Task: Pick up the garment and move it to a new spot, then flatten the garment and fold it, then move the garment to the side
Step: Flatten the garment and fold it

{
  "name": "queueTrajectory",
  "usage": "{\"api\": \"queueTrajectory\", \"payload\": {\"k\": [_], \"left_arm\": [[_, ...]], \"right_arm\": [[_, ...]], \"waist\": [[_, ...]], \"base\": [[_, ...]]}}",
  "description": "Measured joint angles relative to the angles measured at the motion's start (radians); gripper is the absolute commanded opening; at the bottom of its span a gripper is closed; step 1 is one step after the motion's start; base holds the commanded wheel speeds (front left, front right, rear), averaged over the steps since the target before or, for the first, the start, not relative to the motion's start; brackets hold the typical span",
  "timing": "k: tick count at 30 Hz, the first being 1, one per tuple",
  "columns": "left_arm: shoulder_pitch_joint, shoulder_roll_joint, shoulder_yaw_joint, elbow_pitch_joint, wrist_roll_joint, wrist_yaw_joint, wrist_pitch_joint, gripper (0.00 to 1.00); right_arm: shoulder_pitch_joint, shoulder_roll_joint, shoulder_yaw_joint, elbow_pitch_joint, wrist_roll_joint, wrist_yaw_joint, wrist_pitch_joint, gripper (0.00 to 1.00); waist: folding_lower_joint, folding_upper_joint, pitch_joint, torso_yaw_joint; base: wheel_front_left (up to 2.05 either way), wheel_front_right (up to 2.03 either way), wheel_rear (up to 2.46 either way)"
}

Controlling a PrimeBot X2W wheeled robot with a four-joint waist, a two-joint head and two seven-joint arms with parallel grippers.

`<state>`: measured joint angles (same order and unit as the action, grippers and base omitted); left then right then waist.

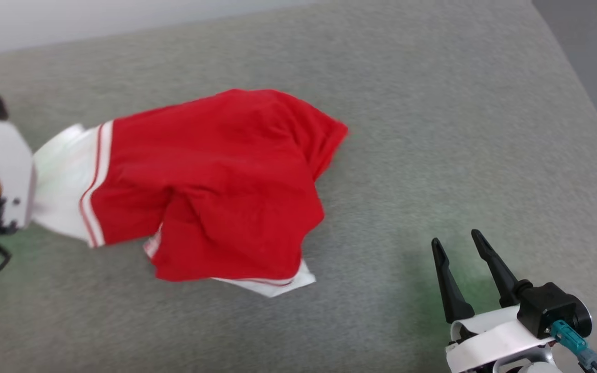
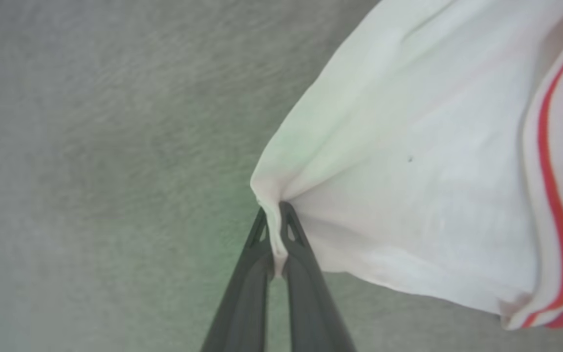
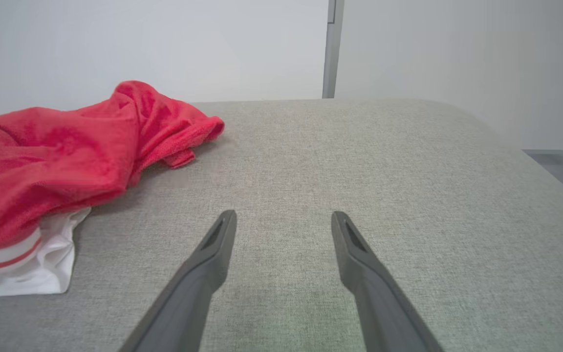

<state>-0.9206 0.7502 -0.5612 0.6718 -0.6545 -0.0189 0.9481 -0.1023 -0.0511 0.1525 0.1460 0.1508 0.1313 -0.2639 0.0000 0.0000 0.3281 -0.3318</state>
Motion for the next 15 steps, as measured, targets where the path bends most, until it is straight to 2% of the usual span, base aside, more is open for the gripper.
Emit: {"api": "queueTrajectory", "payload": {"k": [9, 15], "left_arm": [[0.138, 0.081, 0.011, -0.017, -0.023, 0.038, 0.005, 0.00], [0.221, 0.119, 0.009, -0.038, -0.033, 0.082, 0.034, 0.00]], "right_arm": [[0.011, 0.000, -0.010, 0.012, -0.021, 0.000, 0.000, 1.00], [0.010, 0.000, -0.002, 0.021, -0.026, 0.000, 0.000, 1.00]], "waist": [[-0.0001, 0.0000, -0.057, 0.100], [0.0000, 0.0000, -0.083, 0.137]], "base": [[0.00, 0.00, 0.00], [0.00, 0.00, 0.00]]}}
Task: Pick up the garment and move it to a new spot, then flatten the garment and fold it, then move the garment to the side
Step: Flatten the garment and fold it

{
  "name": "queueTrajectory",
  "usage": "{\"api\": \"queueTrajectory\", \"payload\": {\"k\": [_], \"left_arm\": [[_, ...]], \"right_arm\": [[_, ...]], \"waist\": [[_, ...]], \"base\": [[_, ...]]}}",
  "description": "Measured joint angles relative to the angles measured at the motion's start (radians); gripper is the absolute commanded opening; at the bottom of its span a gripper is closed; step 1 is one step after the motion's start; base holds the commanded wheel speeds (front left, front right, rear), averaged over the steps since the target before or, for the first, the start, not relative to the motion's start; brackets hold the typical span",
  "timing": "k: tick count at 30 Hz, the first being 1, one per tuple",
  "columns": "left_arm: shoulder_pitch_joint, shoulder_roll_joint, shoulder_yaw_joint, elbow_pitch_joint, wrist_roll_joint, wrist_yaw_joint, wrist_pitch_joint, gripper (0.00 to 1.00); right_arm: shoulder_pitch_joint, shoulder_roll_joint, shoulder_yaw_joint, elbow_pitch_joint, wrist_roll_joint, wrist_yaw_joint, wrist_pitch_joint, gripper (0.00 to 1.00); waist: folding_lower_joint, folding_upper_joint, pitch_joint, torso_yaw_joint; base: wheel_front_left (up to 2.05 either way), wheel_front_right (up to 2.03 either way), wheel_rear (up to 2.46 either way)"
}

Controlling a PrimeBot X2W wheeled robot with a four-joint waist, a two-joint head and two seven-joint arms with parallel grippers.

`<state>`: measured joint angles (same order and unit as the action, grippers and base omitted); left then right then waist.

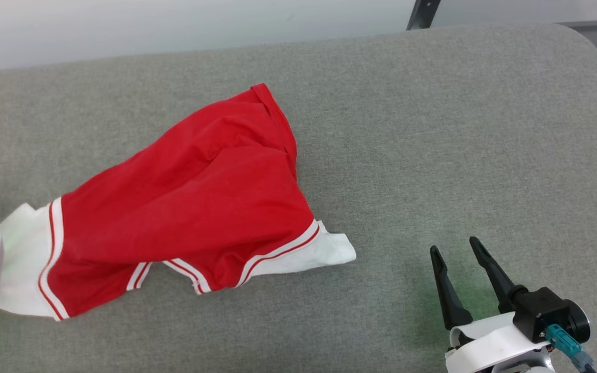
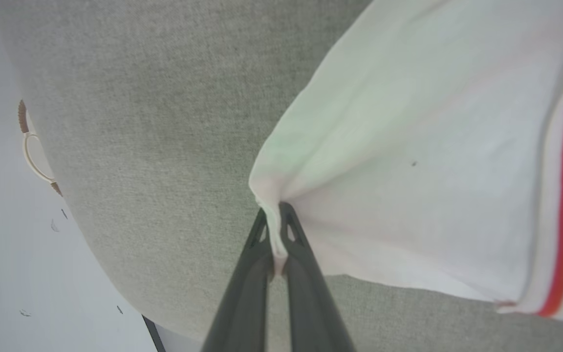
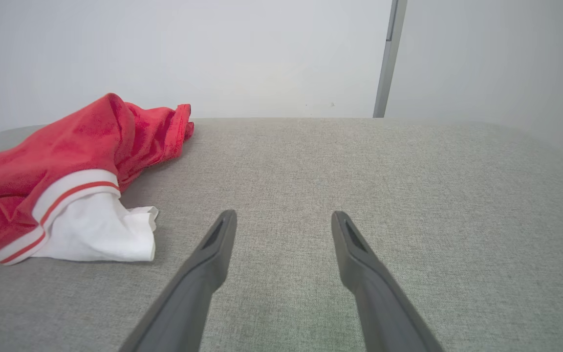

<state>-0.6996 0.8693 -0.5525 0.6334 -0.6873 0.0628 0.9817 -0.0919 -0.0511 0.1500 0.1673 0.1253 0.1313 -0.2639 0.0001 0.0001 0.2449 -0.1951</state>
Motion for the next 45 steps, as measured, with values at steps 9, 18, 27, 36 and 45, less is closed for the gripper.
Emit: {"api": "queueTrajectory", "payload": {"k": [9, 18, 27, 36, 45], "left_arm": [[0.073, -0.018, 0.013, -0.042, -0.039, 0.025, -0.037, 0.00], [0.089, -0.031, 0.036, -0.115, -0.066, 0.012, -0.109, 1.00], [0.158, -0.083, 0.117, -0.273, -0.094, -0.010, -0.437, 1.00], [0.349, -0.187, 0.173, -0.453, -0.051, -0.017, -0.913, 1.00], [0.551, -0.328, 0.187, -0.542, 0.008, 0.061, -1.219, 1.00]], "right_arm": [[-0.003, 0.000, 0.014, 0.021, 0.002, 0.000, 0.000, 1.00], [0.015, -0.016, 0.046, 0.062, 0.017, 0.000, 0.000, 1.00], [0.054, -0.045, 0.051, 0.065, 0.021, 0.000, 0.000, 1.00], [0.106, -0.056, 0.051, 0.044, 0.019, 0.000, 0.000, 1.00], [0.131, -0.051, 0.046, 0.022, 0.016, 0.000, 0.000, 1.00]], "waist": [[-0.0001, 0.0000, -0.014, -0.011], [0.0000, -0.0001, -0.082, -0.012], [-0.0001, 0.0000, -0.176, 0.008], [-0.0001, 0.0000, -0.248, 0.050], [-0.0001, 0.0000, -0.282, 0.093]], "base": [[0.00, 0.00, 0.00], [0.00, 0.00, 0.00], [0.00, 0.00, 0.00], [0.00, 0.00, 0.00], [0.00, 0.00, 0.00]]}}
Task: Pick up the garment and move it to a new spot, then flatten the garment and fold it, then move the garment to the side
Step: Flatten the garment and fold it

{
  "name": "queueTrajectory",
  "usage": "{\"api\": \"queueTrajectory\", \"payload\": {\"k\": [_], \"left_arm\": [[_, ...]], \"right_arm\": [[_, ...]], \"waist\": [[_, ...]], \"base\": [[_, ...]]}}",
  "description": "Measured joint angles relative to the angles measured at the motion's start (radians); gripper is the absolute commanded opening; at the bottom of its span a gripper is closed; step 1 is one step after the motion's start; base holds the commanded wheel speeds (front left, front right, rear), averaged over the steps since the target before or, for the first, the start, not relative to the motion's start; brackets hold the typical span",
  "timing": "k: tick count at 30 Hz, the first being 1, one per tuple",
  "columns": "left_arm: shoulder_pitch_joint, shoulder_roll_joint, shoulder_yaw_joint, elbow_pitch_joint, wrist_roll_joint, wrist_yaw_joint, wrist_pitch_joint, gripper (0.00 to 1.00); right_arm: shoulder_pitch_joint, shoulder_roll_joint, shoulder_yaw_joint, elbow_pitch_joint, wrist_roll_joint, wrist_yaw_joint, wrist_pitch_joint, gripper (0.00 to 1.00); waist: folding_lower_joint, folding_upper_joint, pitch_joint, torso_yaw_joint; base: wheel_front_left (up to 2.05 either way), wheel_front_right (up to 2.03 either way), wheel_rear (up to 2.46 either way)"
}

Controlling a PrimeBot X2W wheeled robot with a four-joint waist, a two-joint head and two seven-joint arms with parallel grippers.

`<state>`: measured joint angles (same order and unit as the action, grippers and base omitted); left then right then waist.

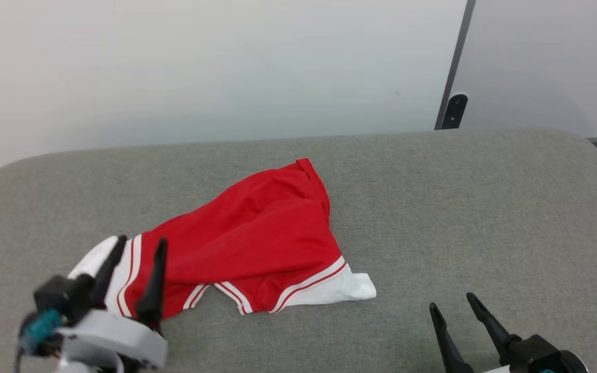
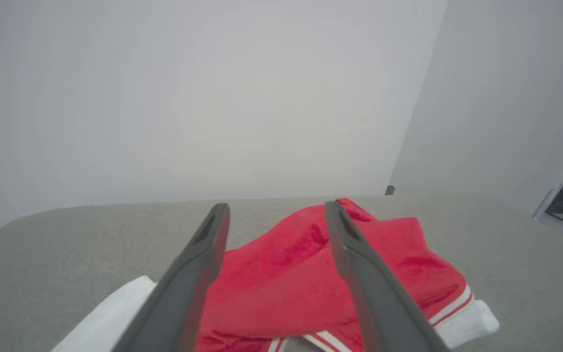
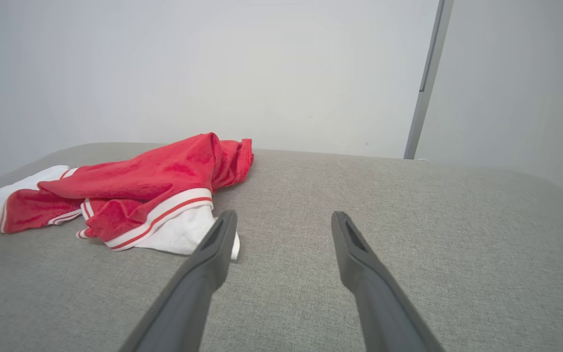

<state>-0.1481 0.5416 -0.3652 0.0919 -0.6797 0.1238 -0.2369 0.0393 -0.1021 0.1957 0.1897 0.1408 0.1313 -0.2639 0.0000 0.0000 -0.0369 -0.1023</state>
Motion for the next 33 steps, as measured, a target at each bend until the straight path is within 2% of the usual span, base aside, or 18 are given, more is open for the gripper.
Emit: {"api": "queueTrajectory", "payload": {"k": [4, 8, 11, 16, 18, 24, 27, 33], "left_arm": [[0.059, -0.072, 0.034, -0.027, 0.039, 0.008, -0.023, 1.00], [0.113, -0.190, 0.136, -0.095, 0.111, -0.004, -0.027, 1.00], [0.149, -0.256, 0.200, -0.103, 0.160, -0.041, -0.027, 1.00], [0.143, -0.310, 0.261, -0.081, 0.235, -0.114, -0.027, 1.00], [0.133, -0.315, 0.284, -0.065, 0.254, -0.145, -0.027, 1.00], [0.132, -0.322, 0.352, 0.018, 0.279, -0.182, -0.027, 1.00], [0.135, -0.323, 0.347, 0.084, 0.264, -0.200, -0.026, 1.00], [0.132, -0.325, 0.317, 0.156, 0.263, -0.221, -0.026, 1.00]], "right_arm": [[0.018, 0.003, -0.001, -0.005, -0.002, 0.000, 0.000, 1.00], [0.029, 0.005, -0.004, -0.008, -0.002, 0.000, 0.000, 1.00], [0.035, -0.001, -0.001, -0.003, -0.002, 0.000, 0.000, 1.00], [0.029, -0.031, 0.002, 0.015, -0.002, 0.000, 0.002, 1.00], [0.014, -0.045, 0.002, 0.017, 0.002, 0.000, 0.010, 1.00], [-0.018, -0.092, 0.015, 0.018, 0.039, 0.000, 0.081, 1.00], [-0.042, -0.129, 0.043, 0.025, 0.083, 0.000, 0.162, 1.00], [-0.121, -0.246, 0.138, 0.013, 0.215, 0.000, 0.375, 1.00]], "waist": [[0.0000, 0.0000, -0.010, 0.017], [0.0000, 0.0000, -0.016, 0.036], [0.0000, 0.0000, -0.018, 0.055], [0.0000, 0.0000, -0.020, 0.092], [0.0001, 0.0000, -0.021, 0.109], [0.0001, 0.0000, -0.024, 0.158], [0.0000, 0.0000, -0.025, 0.185], [0.0000, 0.0000, -0.028, 0.242]], "base": [[0.00, 0.00, 0.00], [0.00, 0.00, 0.00], [0.00, 0.00, 0.00], [0.00, 0.00, 0.00], [0.00, 0.00, 0.00], [0.00, 0.00, 0.00], [0.00, 0.00, 0.00], [0.00, 0.00, 0.00]]}}
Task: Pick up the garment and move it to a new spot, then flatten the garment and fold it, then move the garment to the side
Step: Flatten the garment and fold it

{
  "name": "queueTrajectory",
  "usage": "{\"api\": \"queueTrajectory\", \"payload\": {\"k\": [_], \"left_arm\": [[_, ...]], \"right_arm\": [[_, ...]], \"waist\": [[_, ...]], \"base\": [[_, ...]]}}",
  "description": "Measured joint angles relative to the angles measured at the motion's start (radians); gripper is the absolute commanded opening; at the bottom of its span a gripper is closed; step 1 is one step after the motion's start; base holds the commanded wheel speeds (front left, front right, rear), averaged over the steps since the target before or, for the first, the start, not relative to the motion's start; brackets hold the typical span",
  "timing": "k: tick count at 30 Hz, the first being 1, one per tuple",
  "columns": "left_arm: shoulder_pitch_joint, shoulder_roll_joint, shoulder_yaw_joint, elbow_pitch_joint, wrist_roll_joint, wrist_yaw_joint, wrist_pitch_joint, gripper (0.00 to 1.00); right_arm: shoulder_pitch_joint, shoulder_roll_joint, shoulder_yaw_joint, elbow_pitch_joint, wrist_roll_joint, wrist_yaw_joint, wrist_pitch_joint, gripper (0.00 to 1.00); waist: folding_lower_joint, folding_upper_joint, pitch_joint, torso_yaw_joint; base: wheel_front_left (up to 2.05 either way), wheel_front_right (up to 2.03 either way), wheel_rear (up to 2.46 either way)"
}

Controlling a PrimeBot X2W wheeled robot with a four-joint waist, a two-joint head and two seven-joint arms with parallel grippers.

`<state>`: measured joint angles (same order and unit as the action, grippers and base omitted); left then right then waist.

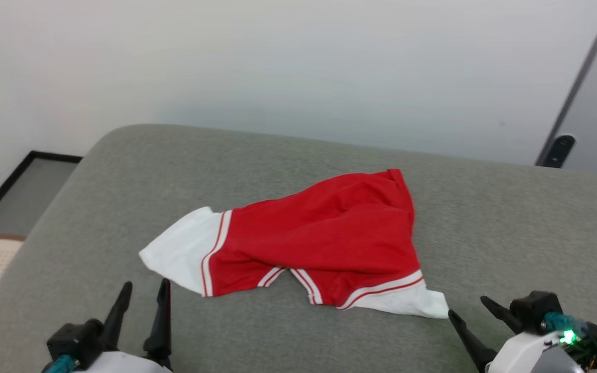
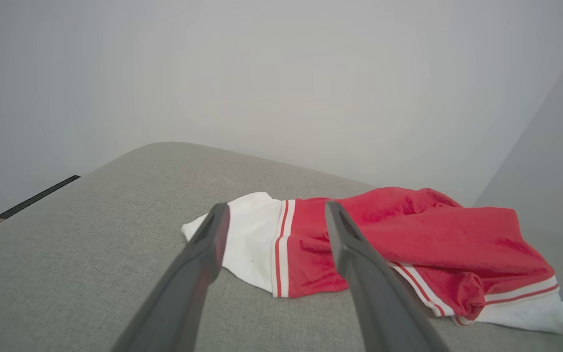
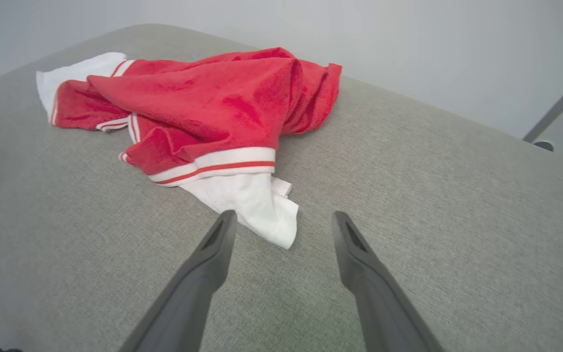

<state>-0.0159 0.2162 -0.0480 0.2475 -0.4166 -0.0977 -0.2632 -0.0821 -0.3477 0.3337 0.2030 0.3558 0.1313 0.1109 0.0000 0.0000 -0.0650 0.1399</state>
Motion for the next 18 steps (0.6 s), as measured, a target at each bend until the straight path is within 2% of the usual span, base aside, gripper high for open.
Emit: {"api": "queueTrajectory", "payload": {"k": [4, 11, 18], "left_arm": [[-0.003, -0.010, -0.020, 0.020, -0.012, -0.012, 0.000, 1.00], [0.001, -0.053, -0.007, 0.010, 0.005, -0.016, 0.000, 1.00], [-0.023, -0.082, -0.007, -0.004, 0.016, -0.021, -0.001, 1.00]], "right_arm": [[-0.037, -0.075, 0.057, -0.016, 0.097, 0.000, 0.137, 1.00], [-0.081, -0.144, 0.085, -0.010, 0.228, 0.000, 0.343, 1.00], [-0.189, -0.168, 0.074, 0.042, 0.233, 0.000, 0.490, 1.00]], "waist": [[0.0000, 0.0000, -0.002, 0.042], [0.0000, 0.0000, -0.004, 0.115], [0.0000, 0.0000, 0.017, 0.179]], "base": [[0.00, 0.00, 0.00], [0.00, 0.00, 0.00], [0.00, 0.00, 0.00]]}}
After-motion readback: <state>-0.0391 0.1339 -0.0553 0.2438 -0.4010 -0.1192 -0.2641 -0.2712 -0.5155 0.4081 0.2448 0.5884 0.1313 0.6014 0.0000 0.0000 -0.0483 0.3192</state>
